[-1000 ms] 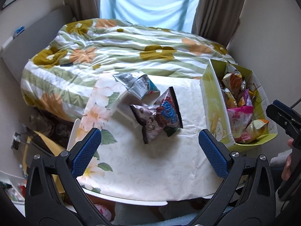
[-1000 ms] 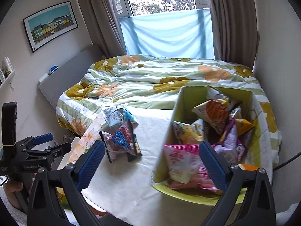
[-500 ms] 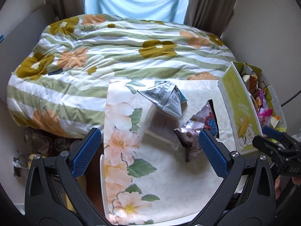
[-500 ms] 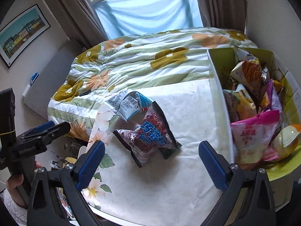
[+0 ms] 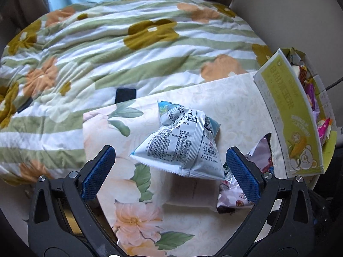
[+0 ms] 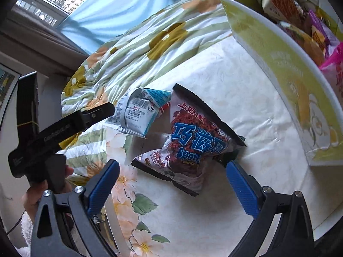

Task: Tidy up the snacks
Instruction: 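Grasp the blue-white bag with the left tool while the right tool grasps the dark Spoon bag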

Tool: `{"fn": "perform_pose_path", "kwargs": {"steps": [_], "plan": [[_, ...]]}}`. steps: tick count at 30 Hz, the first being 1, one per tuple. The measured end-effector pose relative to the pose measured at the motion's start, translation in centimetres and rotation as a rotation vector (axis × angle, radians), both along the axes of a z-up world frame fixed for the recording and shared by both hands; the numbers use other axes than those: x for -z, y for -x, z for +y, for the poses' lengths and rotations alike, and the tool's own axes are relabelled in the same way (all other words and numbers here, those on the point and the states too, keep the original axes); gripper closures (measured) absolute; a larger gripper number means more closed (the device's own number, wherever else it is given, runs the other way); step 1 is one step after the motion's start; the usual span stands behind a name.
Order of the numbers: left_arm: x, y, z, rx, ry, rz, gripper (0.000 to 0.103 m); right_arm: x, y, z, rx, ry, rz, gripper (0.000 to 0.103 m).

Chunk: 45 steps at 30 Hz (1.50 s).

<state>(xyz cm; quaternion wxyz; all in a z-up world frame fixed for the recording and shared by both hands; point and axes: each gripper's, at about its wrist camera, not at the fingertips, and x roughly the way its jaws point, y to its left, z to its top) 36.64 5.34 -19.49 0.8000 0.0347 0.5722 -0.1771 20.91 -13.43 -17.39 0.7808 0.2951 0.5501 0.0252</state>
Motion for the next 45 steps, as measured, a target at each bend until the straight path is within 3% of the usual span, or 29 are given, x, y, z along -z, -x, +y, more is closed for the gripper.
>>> {"fn": "perform_pose_path", "kwargs": {"steps": [4,15,23,28,33,37,45], "plan": [[2.7,-1.7,-1.3,0.015,0.015,0.067,0.001,1.9,-0.1,-0.7,0.074,-0.048,0.046,0.004],[5.9,-3.5,-3.2,0.079,-0.005,0.14,0.001,4.8,-1.4,-2.4,0.175,-0.151,0.088,0.004],[7.5,-2.8,-3.9,0.123,0.035,0.183,0.024,5.5,-1.9,-2.2,0.177,-0.158,0.094,0.008],[6.9,-2.8,-3.9,0.139,0.059,0.17,0.038,6.4,-1.5,-2.2,0.195,-0.186,0.114,0.015],[6.7,-2.8,-3.5,0.145,0.069,0.163,0.04,6.4,-1.2,-2.2,0.2,-0.173,0.106,0.021],[5.8,-2.7,-2.8,0.132,0.083,0.14,0.04,5.9,-1.1,-2.1,0.182,-0.136,0.09,0.037],[3.9,-1.7,-0.9,0.1,0.076,0.107,0.04,5.1,-1.2,-0.7,0.143,-0.079,0.065,0.045]]}}
